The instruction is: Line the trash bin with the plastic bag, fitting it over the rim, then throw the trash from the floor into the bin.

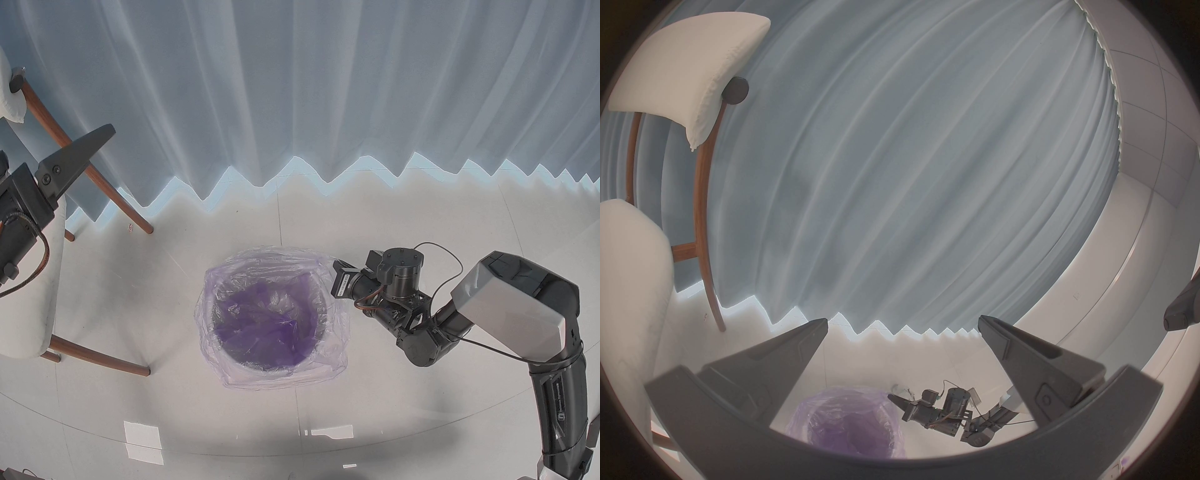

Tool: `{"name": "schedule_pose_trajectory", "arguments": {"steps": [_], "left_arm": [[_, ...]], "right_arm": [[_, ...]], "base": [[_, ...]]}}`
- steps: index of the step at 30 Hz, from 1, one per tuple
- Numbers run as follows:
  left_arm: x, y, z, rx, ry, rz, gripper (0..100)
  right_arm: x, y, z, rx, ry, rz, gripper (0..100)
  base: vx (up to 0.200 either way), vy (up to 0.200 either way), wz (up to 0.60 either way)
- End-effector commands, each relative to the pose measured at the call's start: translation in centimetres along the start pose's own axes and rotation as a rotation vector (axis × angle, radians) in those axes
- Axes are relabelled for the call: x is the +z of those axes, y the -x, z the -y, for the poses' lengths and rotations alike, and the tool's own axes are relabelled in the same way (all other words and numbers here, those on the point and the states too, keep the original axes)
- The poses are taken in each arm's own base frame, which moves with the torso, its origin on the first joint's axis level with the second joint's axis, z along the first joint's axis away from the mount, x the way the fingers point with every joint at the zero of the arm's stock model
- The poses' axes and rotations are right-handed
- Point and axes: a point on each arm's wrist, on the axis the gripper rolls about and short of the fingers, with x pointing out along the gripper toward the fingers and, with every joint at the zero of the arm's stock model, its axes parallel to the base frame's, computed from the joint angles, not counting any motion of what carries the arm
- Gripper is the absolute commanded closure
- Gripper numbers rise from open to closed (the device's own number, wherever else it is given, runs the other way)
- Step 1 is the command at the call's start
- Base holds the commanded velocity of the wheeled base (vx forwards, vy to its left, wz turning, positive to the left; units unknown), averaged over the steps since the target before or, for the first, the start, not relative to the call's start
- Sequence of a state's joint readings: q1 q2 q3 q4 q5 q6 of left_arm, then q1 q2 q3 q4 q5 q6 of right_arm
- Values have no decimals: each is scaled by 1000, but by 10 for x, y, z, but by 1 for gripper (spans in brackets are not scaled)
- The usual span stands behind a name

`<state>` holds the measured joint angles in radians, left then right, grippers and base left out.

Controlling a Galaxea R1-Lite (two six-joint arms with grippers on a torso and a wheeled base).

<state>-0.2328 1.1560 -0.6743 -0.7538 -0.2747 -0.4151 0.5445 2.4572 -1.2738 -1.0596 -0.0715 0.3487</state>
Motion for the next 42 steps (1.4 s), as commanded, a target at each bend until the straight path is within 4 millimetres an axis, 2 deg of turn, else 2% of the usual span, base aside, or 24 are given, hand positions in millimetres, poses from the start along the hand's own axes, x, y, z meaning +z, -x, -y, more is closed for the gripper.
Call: {"name": "schedule_pose_trajectory", "arguments": {"steps": [1,9,10,12,14,19,21,24,26,28,35,37,39,42], "left_arm": [[0,0,0,-2,0,3,0],[6,0,1,-1,-8,24,0],[6,0,1,-2,-9,25,0],[6,0,1,-2,-9,25,0],[6,0,1,-3,-8,25,0],[8,1,0,8,-15,36,0],[8,1,0,6,-13,36,0],[8,1,1,0,-13,35,0],[9,1,1,0,-13,37,0],[13,-2,3,-19,-15,45,0],[14,-3,4,-41,-13,38,0],[13,-3,4,-45,-12,32,0],[11,-5,3,-43,-11,25,0],[10,-6,2,-39,-11,23,0]], "right_arm": [[-25,-15,9,-7,-29,-42,100],[-27,-21,9,-14,-193,-75,100],[-25,-22,9,-17,-213,-74,0],[-22,-23,9,-17,-231,-66,0],[-8,-20,13,-22,-286,-31,0],[26,-1,14,-18,-425,3,0],[32,6,12,-6,-470,-1,0],[45,20,19,-9,-529,-2,0],[46,22,22,-14,-535,1,0],[53,30,35,-49,-541,10,0],[45,40,47,-93,-541,-18,0],[36,43,42,-92,-539,-47,0],[24,45,28,-52,-532,-76,0],[17,42,19,-2,-528,-87,0]], "base": [[0,0,0],[0,0,0],[0,0,0],[0,0,0],[0,0,0],[0,0,0],[0,0,0],[0,0,0],[0,0,0],[0,0,0],[0,0,0],[0,0,0],[0,0,0],[0,0,0]]}}
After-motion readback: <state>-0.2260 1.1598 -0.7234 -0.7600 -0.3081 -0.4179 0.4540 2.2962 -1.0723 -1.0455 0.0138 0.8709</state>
